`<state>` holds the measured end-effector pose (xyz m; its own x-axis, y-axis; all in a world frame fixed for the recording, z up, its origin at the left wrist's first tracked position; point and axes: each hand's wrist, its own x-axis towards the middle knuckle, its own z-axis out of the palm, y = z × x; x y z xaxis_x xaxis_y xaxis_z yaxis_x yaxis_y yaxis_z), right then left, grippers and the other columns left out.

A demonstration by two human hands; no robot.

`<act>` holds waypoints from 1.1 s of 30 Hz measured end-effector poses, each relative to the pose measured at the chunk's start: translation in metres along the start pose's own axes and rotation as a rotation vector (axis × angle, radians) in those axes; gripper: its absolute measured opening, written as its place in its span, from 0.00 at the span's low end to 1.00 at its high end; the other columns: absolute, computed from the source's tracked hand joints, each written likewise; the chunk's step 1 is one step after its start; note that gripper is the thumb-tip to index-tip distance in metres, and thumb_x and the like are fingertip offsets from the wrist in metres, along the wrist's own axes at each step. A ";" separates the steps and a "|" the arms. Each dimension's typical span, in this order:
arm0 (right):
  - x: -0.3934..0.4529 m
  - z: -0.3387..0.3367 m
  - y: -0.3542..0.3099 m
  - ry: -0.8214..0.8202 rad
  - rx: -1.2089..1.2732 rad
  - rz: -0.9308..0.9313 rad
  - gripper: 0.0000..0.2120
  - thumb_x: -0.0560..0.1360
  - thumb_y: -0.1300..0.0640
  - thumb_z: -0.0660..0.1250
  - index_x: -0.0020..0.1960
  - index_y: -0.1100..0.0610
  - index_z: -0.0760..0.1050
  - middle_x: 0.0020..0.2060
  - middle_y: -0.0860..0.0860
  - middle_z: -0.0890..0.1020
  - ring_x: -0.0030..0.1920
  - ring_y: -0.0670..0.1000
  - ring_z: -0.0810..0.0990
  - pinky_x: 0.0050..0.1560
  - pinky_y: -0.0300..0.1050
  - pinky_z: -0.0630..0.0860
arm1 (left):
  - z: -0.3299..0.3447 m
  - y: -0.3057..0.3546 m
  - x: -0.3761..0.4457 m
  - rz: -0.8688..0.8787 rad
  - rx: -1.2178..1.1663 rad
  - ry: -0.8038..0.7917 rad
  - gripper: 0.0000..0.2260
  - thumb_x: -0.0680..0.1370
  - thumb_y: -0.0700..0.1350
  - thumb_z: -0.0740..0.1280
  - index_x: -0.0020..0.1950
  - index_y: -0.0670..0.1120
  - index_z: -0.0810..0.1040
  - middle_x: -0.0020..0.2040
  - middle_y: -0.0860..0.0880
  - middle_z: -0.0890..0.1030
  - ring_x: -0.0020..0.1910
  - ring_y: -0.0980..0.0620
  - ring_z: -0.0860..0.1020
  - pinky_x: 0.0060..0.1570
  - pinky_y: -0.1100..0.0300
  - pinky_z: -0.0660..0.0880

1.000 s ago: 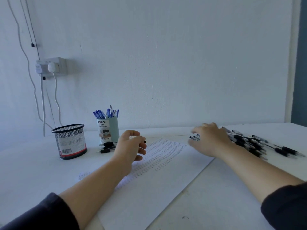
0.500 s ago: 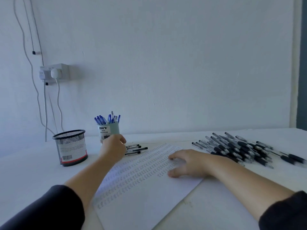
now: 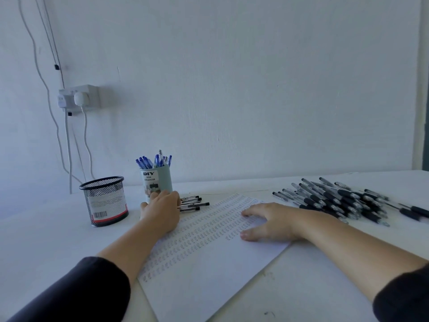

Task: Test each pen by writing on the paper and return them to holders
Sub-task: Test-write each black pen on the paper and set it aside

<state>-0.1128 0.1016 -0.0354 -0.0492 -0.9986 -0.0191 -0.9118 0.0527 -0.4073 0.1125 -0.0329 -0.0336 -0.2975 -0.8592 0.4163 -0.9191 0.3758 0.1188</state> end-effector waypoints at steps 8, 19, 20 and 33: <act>-0.002 0.000 -0.001 0.002 0.011 -0.003 0.37 0.68 0.34 0.67 0.73 0.41 0.61 0.74 0.44 0.61 0.74 0.48 0.60 0.74 0.48 0.57 | 0.000 -0.003 0.000 0.000 -0.020 0.136 0.14 0.77 0.33 0.61 0.59 0.45 0.72 0.56 0.46 0.78 0.52 0.47 0.73 0.55 0.53 0.67; -0.005 -0.002 0.000 0.011 0.029 0.031 0.37 0.67 0.33 0.68 0.72 0.40 0.62 0.74 0.45 0.61 0.73 0.48 0.61 0.73 0.48 0.58 | -0.010 0.012 -0.009 0.032 -0.210 0.251 0.05 0.73 0.43 0.65 0.41 0.47 0.68 0.40 0.52 0.70 0.43 0.49 0.70 0.48 0.55 0.61; -0.005 -0.003 0.001 0.009 0.028 0.035 0.37 0.67 0.33 0.68 0.72 0.39 0.62 0.74 0.45 0.61 0.73 0.49 0.61 0.73 0.48 0.58 | -0.011 0.014 -0.011 0.031 -0.166 0.238 0.09 0.73 0.48 0.66 0.39 0.47 0.68 0.39 0.53 0.69 0.42 0.51 0.70 0.47 0.55 0.60; -0.007 -0.003 -0.001 -0.008 0.021 0.046 0.37 0.68 0.33 0.68 0.73 0.40 0.61 0.75 0.45 0.60 0.74 0.49 0.60 0.74 0.48 0.57 | -0.018 0.027 -0.022 0.072 0.084 0.258 0.28 0.68 0.73 0.59 0.30 0.48 0.67 0.30 0.54 0.70 0.35 0.52 0.71 0.48 0.54 0.61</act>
<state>-0.1128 0.1084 -0.0317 -0.0873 -0.9951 -0.0458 -0.8998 0.0985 -0.4251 0.0994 0.0022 -0.0232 -0.2971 -0.7105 0.6379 -0.9193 0.3935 0.0101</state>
